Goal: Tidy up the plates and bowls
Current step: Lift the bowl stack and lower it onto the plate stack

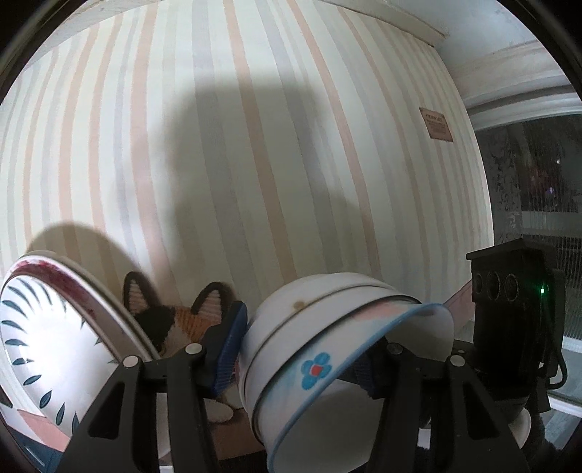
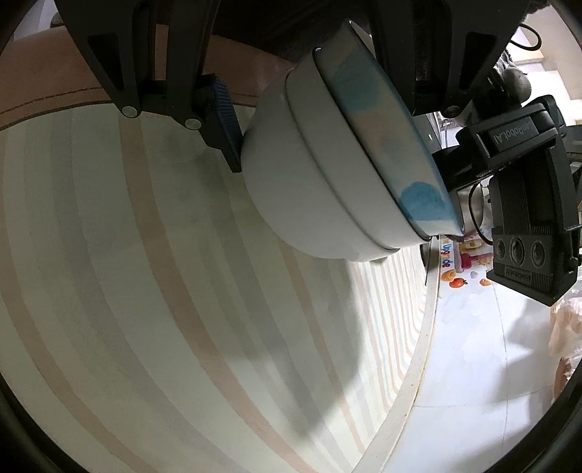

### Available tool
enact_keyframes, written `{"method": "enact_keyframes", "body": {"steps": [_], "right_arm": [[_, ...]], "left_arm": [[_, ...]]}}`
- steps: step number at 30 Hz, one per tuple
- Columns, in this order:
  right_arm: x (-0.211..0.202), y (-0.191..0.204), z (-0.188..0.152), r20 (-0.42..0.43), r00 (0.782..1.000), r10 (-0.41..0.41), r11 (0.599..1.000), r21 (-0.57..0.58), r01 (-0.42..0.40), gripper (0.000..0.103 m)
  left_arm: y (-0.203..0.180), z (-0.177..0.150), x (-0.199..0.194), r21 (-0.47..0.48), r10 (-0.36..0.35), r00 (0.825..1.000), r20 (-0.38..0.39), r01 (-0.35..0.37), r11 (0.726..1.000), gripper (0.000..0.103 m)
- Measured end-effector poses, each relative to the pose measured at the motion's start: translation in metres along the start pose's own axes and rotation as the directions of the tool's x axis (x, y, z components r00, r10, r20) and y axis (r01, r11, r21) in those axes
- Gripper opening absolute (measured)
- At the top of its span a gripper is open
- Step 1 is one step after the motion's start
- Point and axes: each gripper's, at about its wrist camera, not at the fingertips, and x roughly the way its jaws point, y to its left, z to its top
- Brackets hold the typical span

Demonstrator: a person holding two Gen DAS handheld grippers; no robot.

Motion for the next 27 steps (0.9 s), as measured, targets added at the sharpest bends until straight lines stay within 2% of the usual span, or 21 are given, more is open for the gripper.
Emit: {"method": "enact_keyframes", "body": {"steps": [12,27], "right_arm": [[0.011,0.061,-0.006,-0.035,0.999,-0.022,0.998,-0.057,0.02,0.054],[0.071,0.133,-0.038,-0.079,0.997,-0.021,0.995,-0.104,0.013,0.054]], "left_arm": [[0.03,-0.015,-0.048,-0.027,-0.017,0.999,0.045,0.018,0.999,0.051],[0.116,-0.048,-0.078,-0.085,-0.004,0.997,0.076,0.01,0.996,0.051]]}}
